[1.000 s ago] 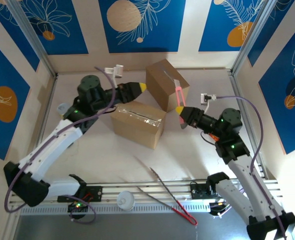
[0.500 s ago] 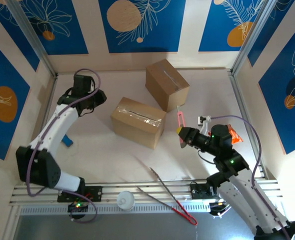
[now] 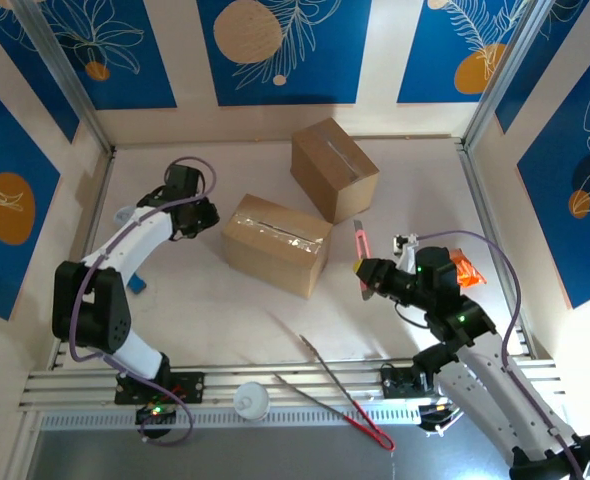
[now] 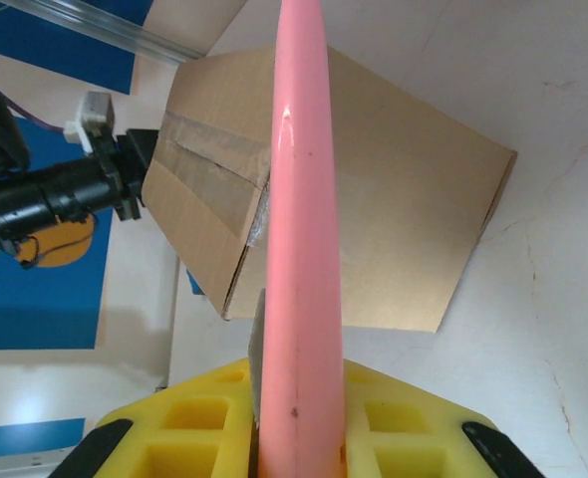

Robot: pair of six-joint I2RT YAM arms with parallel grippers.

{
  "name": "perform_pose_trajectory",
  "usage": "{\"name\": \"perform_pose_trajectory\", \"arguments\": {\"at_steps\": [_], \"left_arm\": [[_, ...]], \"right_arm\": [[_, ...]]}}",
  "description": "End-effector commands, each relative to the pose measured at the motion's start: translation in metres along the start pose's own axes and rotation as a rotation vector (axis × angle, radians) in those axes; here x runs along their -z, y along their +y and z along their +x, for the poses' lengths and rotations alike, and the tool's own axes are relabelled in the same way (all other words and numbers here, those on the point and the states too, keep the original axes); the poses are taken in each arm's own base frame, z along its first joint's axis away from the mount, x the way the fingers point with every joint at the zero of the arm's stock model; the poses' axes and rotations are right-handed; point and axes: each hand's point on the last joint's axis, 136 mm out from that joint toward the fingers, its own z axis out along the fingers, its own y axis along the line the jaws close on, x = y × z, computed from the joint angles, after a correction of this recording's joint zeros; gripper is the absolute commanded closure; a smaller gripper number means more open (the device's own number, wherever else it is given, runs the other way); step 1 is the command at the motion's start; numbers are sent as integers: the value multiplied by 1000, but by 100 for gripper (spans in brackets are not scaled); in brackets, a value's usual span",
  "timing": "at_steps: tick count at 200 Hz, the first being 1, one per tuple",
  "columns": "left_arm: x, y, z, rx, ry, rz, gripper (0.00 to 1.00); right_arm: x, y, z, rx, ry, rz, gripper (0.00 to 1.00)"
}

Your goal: Unpack the express box

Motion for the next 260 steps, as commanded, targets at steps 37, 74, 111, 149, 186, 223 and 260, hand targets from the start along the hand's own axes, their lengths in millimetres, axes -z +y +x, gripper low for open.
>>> {"name": "perform_pose_trajectory", "arguments": {"at_steps": [37,74,111,149,186,223,260], "left_arm": [[-7,5,50,-44,119,-8,82],[4,9,59,-44,114,-13,82],[10,7,63,-35,119,11,81],[18,10,59,-40,98,-19,76],[56,31,28,-71,-33,-176,50],[105,6,-2,-100,-183,-78,24],[120,-75,5,-240,-198,364,0]], "right_arm": [[0,7,12,-27,104,-92,100],[7,10,21,-44,180,-117,100],[11,12,28,-61,234,-147,100],[12,7,31,-75,255,-134,100],[12,-2,38,-75,230,-89,100],[13,-14,41,-58,156,-25,100],[8,-21,42,-55,119,-3,100]]}}
